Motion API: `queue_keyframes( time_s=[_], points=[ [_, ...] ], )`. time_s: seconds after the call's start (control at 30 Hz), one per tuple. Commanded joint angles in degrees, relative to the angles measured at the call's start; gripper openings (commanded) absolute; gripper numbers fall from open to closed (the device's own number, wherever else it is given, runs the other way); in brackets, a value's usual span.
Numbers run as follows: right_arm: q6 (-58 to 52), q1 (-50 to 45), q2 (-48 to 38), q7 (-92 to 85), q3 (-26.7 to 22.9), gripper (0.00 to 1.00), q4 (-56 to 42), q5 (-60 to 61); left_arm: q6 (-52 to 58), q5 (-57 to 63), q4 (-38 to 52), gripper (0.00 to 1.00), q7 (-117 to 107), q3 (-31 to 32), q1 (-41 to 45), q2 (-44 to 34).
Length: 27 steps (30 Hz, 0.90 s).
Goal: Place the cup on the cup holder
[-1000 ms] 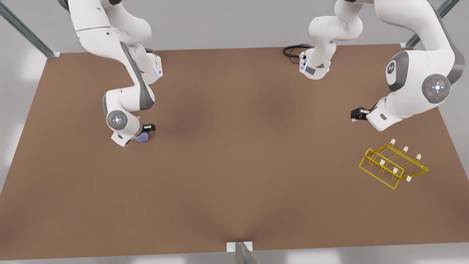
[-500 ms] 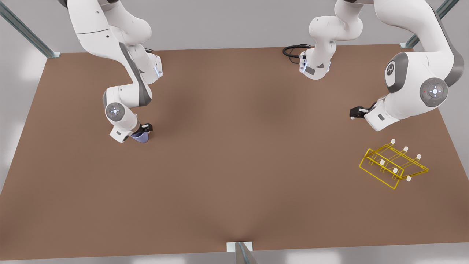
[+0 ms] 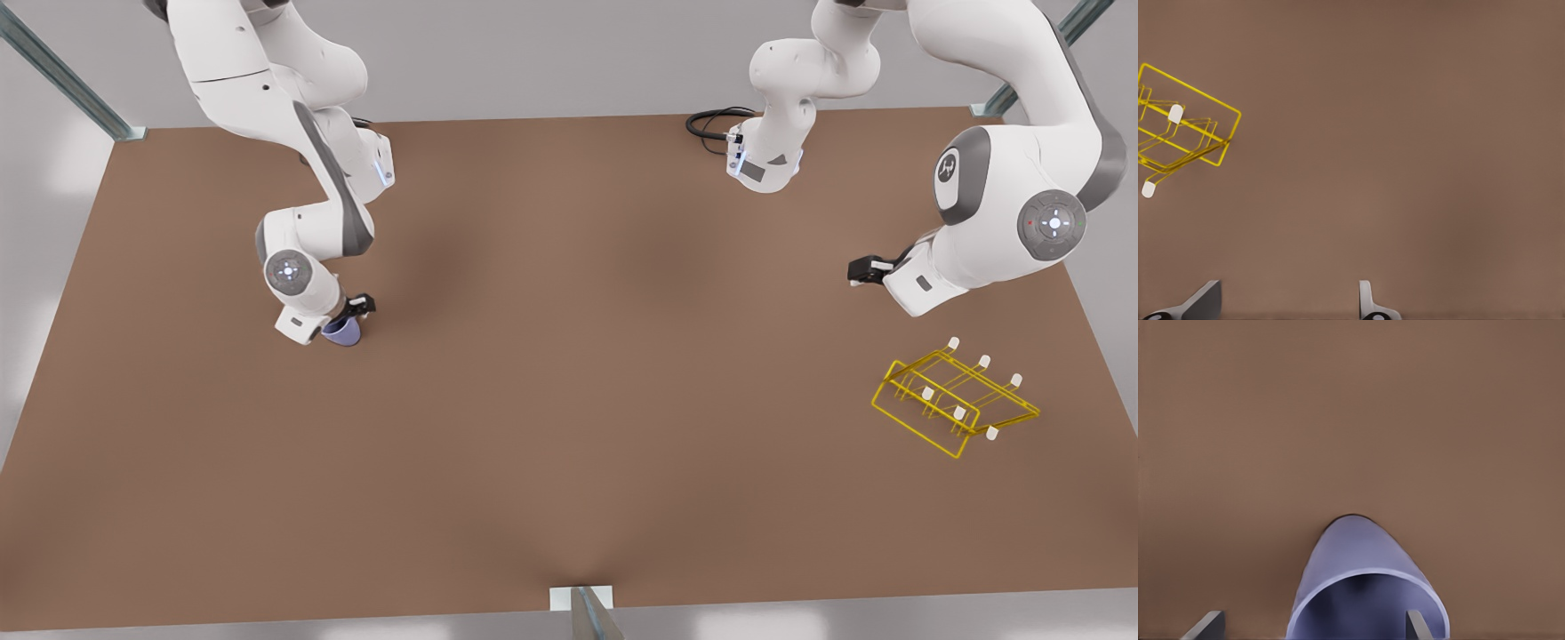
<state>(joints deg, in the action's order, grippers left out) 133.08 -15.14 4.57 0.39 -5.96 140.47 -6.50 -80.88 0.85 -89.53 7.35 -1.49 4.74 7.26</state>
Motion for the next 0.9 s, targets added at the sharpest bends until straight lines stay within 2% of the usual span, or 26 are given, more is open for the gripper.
queue_keyframes(
  time_s=[0.0,0.37,0.4,0.47,0.53,0.6,0.77,0.87],
  points=[
    [-1.8,0.3,0.1,-2.1,0.0,1.00,0.0,0.1,0.4,0.0,0.1,1.00,0.1,0.0,-0.1,-0.1],
    [-1.9,0.3,5.2,-2.2,0.0,1.00,-1.5,0.2,0.7,0.0,0.1,1.00,0.1,-0.1,-0.2,-0.1],
    [-3.4,0.5,5.2,-2.1,0.0,0.95,-2.2,0.2,0.7,0.0,0.1,1.00,0.1,0.0,-0.1,-0.1],
    [-5.3,0.5,5.2,-2.1,0.0,0.46,-3.1,0.2,0.7,0.0,0.1,1.00,0.1,0.0,-0.1,-0.1],
    [-5.4,0.4,5.5,-2.1,0.0,0.27,-3.2,0.2,0.7,0.0,0.1,1.00,0.1,0.0,-0.1,-0.1],
    [-5.4,0.4,6.1,-2.1,0.0,0.21,-3.6,0.2,0.7,0.0,0.1,1.00,0.1,-0.1,-0.1,-0.1],
    [-9.7,0.4,6.4,-1.9,0.0,0.21,-6.9,0.2,0.7,0.1,0.4,1.00,0.3,-0.1,-0.3,-0.1],
    [-16.3,0.3,6.3,-2.0,0.3,0.21,-11.9,1.7,1.2,0.0,1.2,1.00,0.2,-0.1,-0.3,-0.1]
  ],
)
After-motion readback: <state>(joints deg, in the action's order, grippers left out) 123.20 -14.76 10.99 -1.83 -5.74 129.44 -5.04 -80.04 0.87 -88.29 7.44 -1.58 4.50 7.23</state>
